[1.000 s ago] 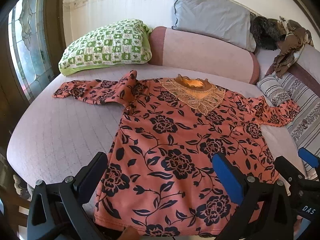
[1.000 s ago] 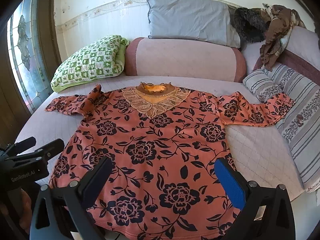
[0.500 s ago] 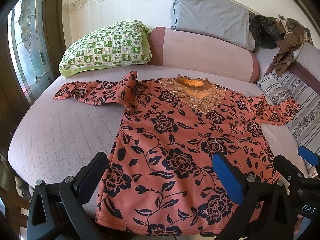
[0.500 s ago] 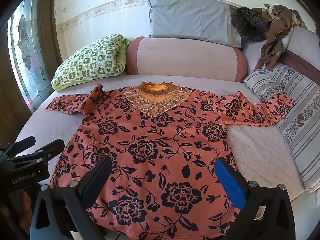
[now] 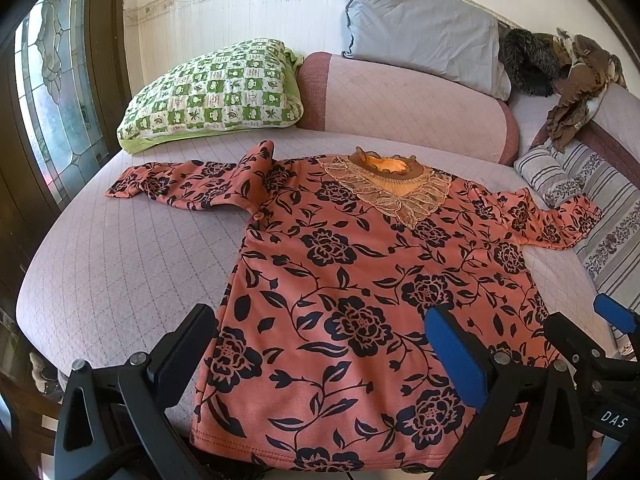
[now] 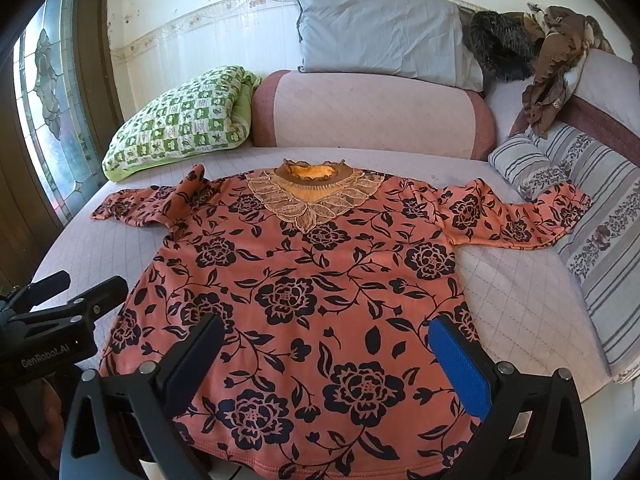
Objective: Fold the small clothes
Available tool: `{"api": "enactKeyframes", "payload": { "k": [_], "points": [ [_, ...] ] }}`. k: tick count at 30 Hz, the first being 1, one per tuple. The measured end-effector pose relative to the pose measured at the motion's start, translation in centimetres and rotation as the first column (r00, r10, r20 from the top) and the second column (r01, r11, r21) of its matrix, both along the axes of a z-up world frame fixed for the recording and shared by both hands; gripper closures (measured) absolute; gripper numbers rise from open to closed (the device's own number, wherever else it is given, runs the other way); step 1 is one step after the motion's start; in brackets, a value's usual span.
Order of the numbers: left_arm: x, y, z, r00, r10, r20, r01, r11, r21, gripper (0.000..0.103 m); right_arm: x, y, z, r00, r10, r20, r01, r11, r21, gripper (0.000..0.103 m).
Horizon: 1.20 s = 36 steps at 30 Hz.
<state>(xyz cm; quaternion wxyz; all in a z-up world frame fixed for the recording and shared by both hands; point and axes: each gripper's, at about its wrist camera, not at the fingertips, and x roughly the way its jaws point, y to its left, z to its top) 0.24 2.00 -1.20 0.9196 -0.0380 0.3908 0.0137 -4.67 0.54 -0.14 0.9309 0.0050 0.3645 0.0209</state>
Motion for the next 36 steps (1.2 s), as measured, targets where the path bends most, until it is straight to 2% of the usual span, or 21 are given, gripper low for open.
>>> {"api": "enactKeyframes", "payload": {
  "k": [36],
  "points": [
    [0.10,-0.08,0.05,1.000,-0.001,-0.006,0.001,1.000,0.000,0.000,0.02,-0.08,-0.19,1.000,-0.004,-0.007,0.004,1.000,-0.001,0.000]
  ]
}}
